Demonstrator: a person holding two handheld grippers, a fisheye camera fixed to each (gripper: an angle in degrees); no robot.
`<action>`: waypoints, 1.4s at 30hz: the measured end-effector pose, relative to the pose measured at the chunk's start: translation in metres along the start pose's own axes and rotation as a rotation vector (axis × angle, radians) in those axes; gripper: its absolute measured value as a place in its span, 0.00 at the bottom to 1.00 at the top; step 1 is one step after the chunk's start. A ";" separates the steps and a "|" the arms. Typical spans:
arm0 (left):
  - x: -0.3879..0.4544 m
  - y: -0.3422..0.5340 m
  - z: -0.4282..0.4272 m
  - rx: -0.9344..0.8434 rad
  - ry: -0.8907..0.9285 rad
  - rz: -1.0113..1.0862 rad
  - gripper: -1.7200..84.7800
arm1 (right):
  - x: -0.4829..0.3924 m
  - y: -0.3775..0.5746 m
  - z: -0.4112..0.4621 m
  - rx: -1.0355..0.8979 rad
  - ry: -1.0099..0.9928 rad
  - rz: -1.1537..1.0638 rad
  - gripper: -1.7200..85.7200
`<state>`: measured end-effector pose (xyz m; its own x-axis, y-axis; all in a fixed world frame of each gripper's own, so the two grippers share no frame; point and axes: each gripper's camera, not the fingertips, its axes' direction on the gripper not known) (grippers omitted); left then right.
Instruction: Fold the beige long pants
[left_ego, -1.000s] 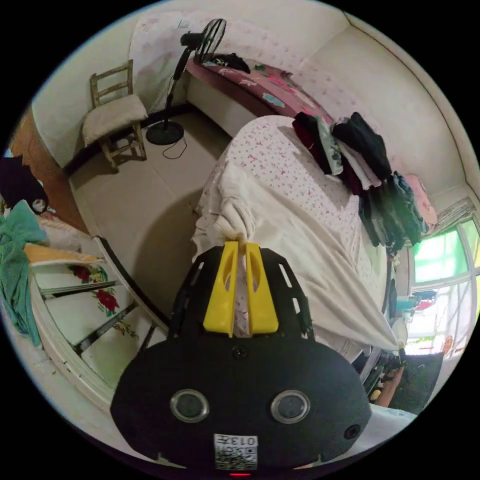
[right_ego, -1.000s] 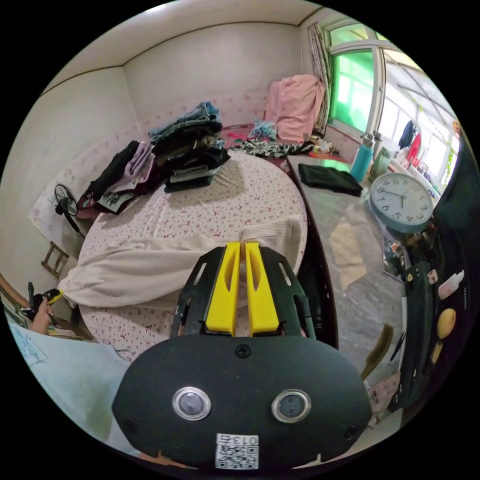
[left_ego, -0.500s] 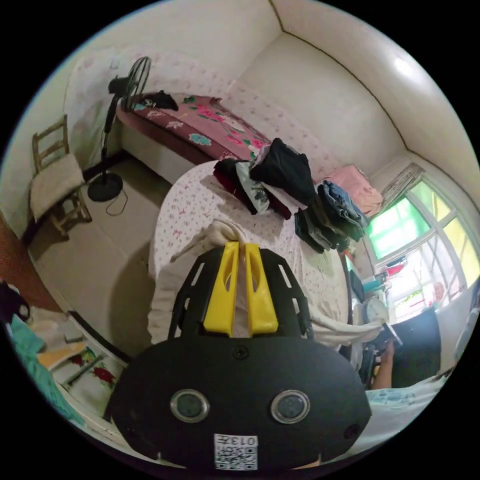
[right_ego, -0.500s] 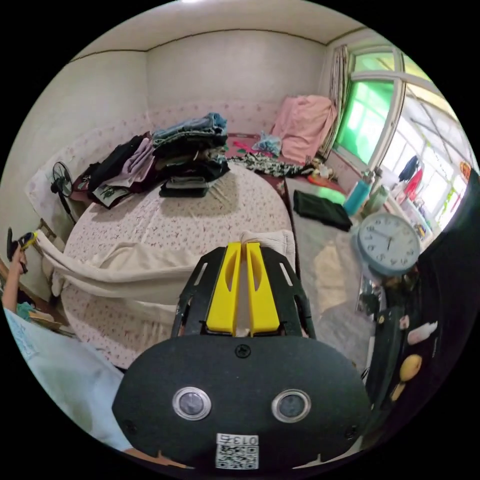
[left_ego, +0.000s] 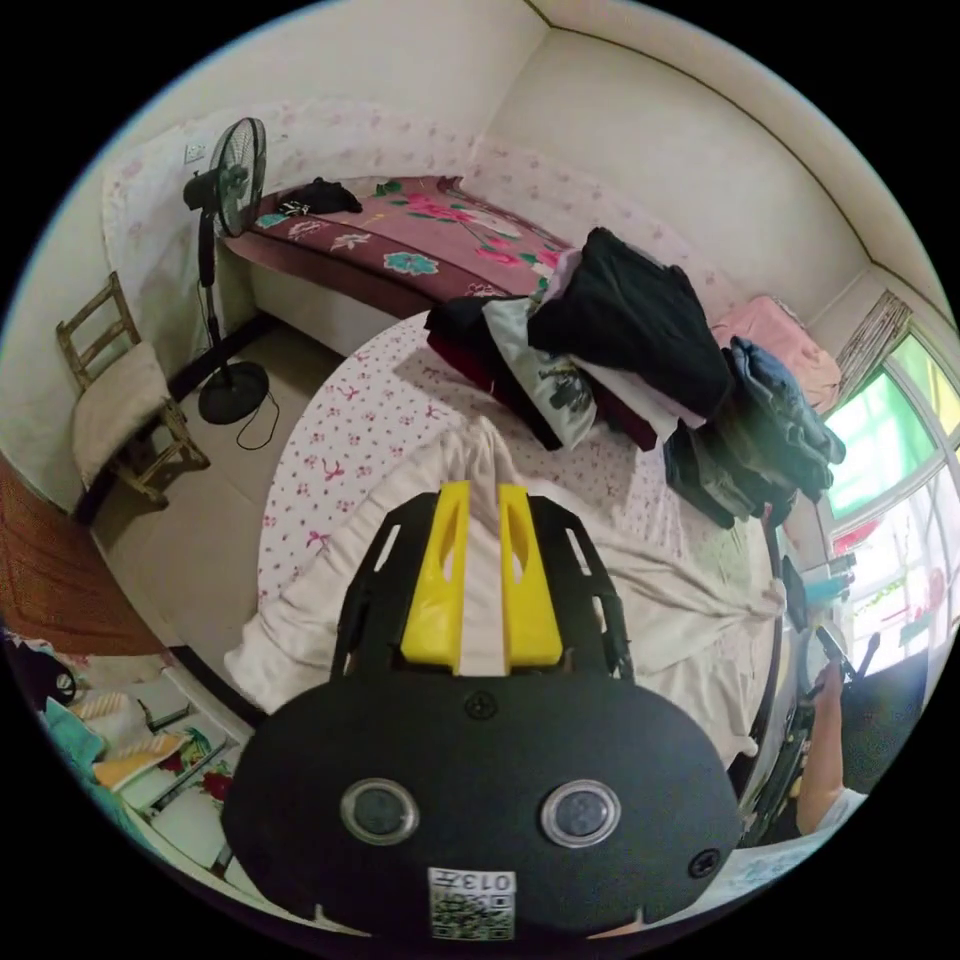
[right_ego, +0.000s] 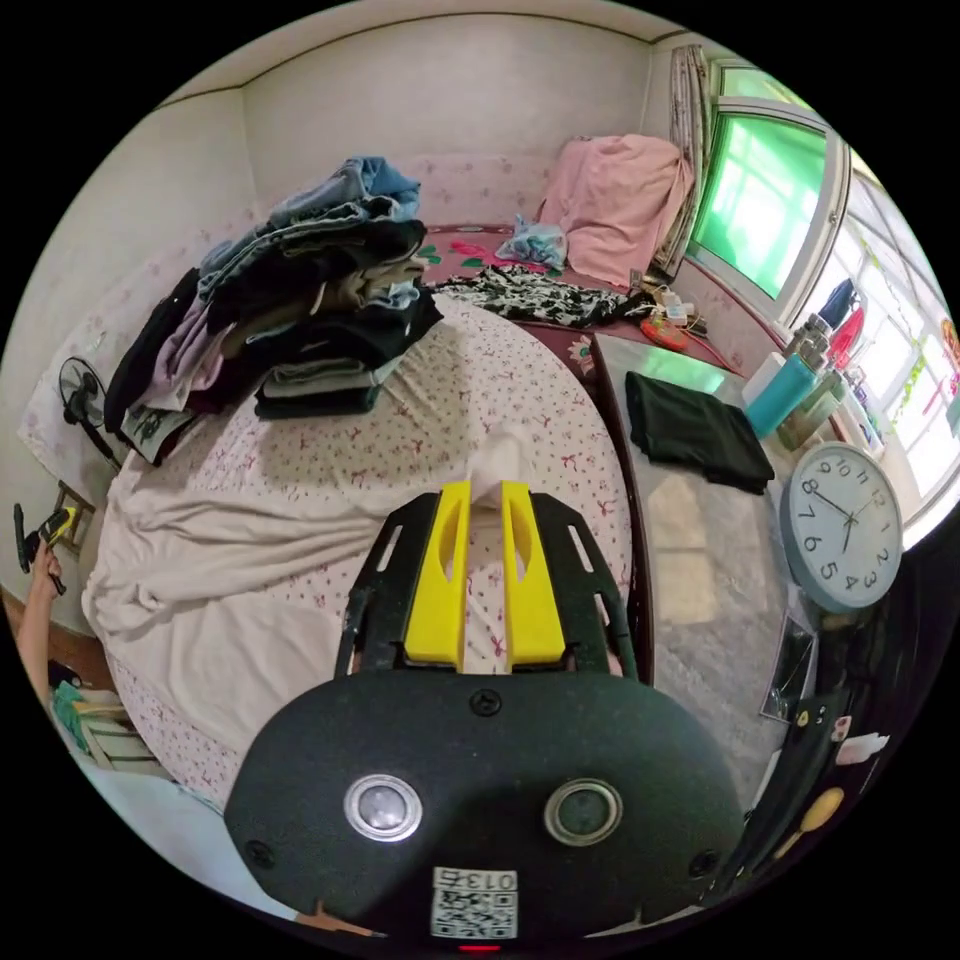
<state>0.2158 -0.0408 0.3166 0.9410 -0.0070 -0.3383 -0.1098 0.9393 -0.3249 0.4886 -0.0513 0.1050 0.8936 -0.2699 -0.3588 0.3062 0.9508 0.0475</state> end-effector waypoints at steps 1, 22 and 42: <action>-0.005 0.015 -0.001 -0.025 0.000 0.005 0.10 | 0.002 0.014 0.000 -0.013 0.001 -0.012 0.09; -0.084 0.111 0.010 -0.213 -0.078 -0.257 0.09 | 0.052 0.227 -0.006 -0.190 -0.173 0.406 0.17; -0.059 0.051 -0.113 -0.047 0.138 0.067 0.02 | 0.038 0.166 -0.058 -0.028 -0.196 0.048 0.06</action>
<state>0.1184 -0.0312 0.2203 0.8783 0.0048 -0.4780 -0.1885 0.9224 -0.3372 0.5542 0.1054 0.0448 0.9545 -0.2459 -0.1686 0.2548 0.9664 0.0329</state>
